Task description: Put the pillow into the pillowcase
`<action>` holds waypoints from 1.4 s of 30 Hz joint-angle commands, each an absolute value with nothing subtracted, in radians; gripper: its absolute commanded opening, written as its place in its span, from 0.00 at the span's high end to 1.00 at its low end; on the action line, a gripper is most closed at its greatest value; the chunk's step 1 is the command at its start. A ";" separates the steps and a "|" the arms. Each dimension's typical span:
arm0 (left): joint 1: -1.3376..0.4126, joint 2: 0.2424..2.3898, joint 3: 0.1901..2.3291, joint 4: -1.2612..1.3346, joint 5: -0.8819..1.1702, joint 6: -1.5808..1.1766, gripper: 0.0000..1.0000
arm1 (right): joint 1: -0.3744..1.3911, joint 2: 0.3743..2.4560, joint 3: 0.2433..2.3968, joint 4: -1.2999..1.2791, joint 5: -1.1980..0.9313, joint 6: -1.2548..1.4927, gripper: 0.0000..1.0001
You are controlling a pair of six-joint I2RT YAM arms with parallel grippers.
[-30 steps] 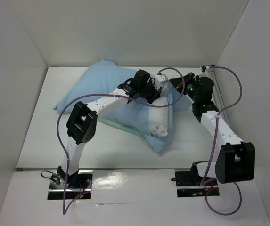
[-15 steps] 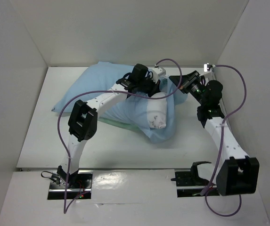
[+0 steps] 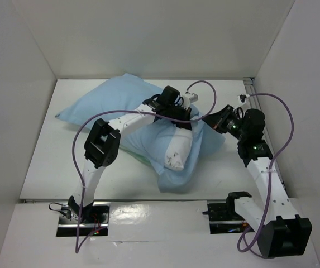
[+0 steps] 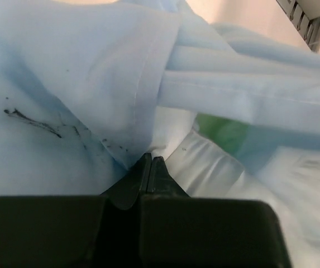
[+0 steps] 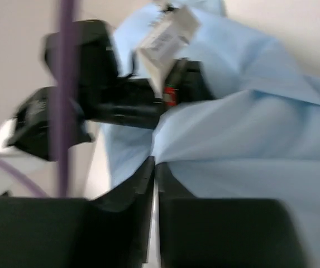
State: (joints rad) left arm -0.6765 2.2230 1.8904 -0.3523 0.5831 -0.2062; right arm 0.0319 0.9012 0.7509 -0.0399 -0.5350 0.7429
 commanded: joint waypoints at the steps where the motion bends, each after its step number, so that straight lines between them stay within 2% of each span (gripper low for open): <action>1: -0.666 2.175 1.853 -0.518 0.508 -0.256 1.00 | 0.009 0.873 0.802 -0.095 -0.393 0.617 0.81; 2: -0.657 2.175 1.864 -0.518 0.496 -0.256 1.00 | 0.009 0.893 0.837 -0.182 -0.341 0.600 0.71; 3: -0.657 2.163 1.876 -0.518 0.476 -0.270 1.00 | 0.009 0.893 0.856 -0.227 -0.307 0.591 0.53; 6: -0.657 2.163 1.949 -0.555 0.430 -0.281 1.00 | 0.009 0.905 0.911 -0.382 -0.138 0.574 0.37; 9: -0.657 2.200 2.092 -0.682 0.419 -0.272 0.77 | 0.009 0.896 0.930 -0.485 -0.026 0.586 0.37; 10: -0.657 2.210 2.173 -0.724 0.407 -0.259 0.59 | 0.009 0.896 0.930 -0.497 -0.026 0.586 0.37; 11: -0.657 2.210 2.201 -0.760 0.407 -0.246 0.50 | 0.009 0.885 0.930 -0.520 -0.026 0.586 0.37; 15: -0.681 2.103 2.191 -0.871 0.292 -0.198 0.17 | 0.009 0.828 0.882 -0.538 -0.083 0.595 0.37; 16: -0.692 2.071 2.169 -0.883 0.255 -0.187 0.13 | 0.009 0.828 0.870 -0.538 -0.097 0.595 0.37; 18: -0.719 1.972 2.083 -0.908 0.158 -0.178 0.13 | 0.009 0.818 0.839 -0.549 -0.130 0.615 0.37; 21: -0.768 1.873 1.923 -0.917 0.062 -0.169 0.25 | 0.009 0.798 0.799 -0.540 -0.155 0.629 0.37; 23: -0.811 1.777 1.782 -0.917 -0.047 -0.210 0.25 | 0.034 0.788 0.790 -0.540 -0.166 0.641 0.35; 26: -0.934 1.657 1.608 -0.887 -0.190 -0.288 0.13 | 0.058 0.779 0.761 -0.540 -0.143 0.641 0.33; 29: -1.035 1.596 1.528 -0.862 -0.274 -0.368 0.11 | 0.071 0.790 0.739 -0.549 -0.121 0.632 0.30; 35: -1.086 1.542 1.410 -0.827 -0.275 -0.382 0.10 | 0.152 0.877 0.706 -0.528 -0.065 0.591 0.25; 38: -1.086 1.589 1.401 -0.827 -0.252 -0.382 0.07 | 0.216 0.939 0.718 -0.528 0.001 0.571 0.16; 42: -1.086 1.681 1.401 -0.816 -0.223 -0.373 0.06 | 0.349 0.980 0.762 -0.546 0.100 0.580 0.14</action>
State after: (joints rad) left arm -1.0874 1.6108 1.4029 -0.8394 -0.2249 -0.3561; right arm 0.2798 0.9771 0.7128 -0.5461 -0.0051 0.5934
